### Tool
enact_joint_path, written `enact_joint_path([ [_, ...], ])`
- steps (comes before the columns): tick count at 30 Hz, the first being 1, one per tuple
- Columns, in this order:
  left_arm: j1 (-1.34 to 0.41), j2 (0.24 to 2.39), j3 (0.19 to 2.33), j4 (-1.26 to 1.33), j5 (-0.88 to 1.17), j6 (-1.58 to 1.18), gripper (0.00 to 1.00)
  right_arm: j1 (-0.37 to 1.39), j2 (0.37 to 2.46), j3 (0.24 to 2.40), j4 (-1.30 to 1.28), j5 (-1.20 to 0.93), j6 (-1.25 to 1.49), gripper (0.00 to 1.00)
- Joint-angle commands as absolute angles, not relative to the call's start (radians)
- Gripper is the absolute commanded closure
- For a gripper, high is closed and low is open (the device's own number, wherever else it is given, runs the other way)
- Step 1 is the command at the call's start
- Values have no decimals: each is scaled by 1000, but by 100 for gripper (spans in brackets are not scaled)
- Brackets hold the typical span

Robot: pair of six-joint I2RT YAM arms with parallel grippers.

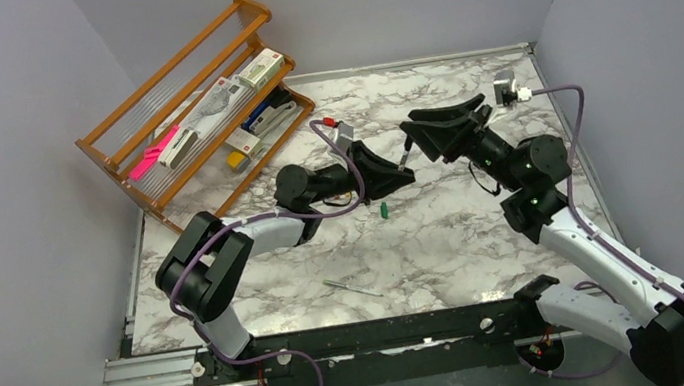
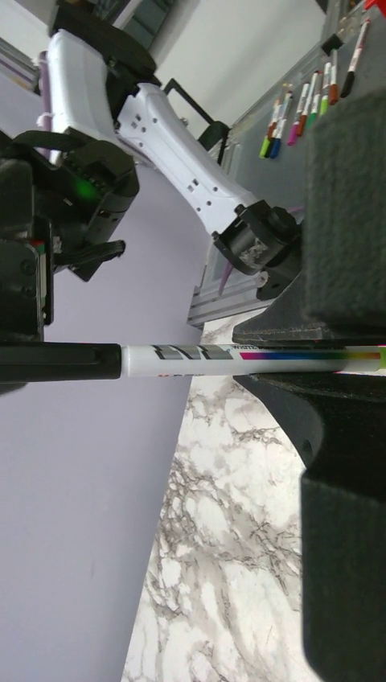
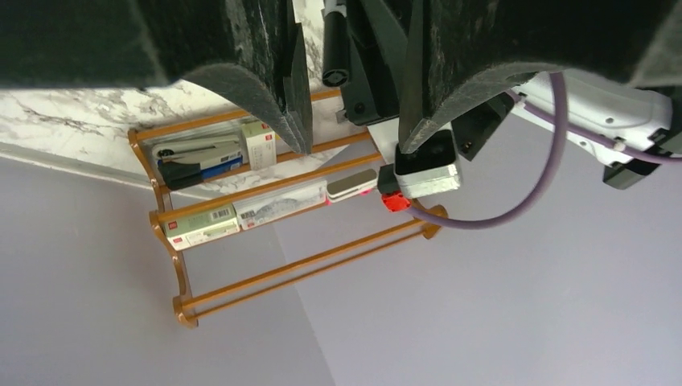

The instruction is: Insert the pens into the pen caps

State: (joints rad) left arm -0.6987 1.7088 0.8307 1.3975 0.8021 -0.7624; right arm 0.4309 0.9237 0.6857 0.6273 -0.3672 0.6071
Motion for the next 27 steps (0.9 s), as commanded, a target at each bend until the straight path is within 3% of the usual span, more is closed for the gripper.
enact_joint_path([
  [1,-696,1662,853,1391,870,-719,100,430,968,723,567,-425,576,58],
  [6,-696,1647,850,1348,856,-690,100,430,1000,721,590,-466,602,66],
  [7,-696,1646,850,1344,856,-686,100,430,1003,718,593,-469,605,72],
  [9,-696,1646,850,1342,853,-686,100,430,1001,709,595,-468,613,94],
  [10,-696,1647,852,1342,854,-686,100,431,999,704,597,-468,616,99],
  [27,-695,1658,1046,1339,867,-710,100,431,1006,531,594,-595,698,99],
])
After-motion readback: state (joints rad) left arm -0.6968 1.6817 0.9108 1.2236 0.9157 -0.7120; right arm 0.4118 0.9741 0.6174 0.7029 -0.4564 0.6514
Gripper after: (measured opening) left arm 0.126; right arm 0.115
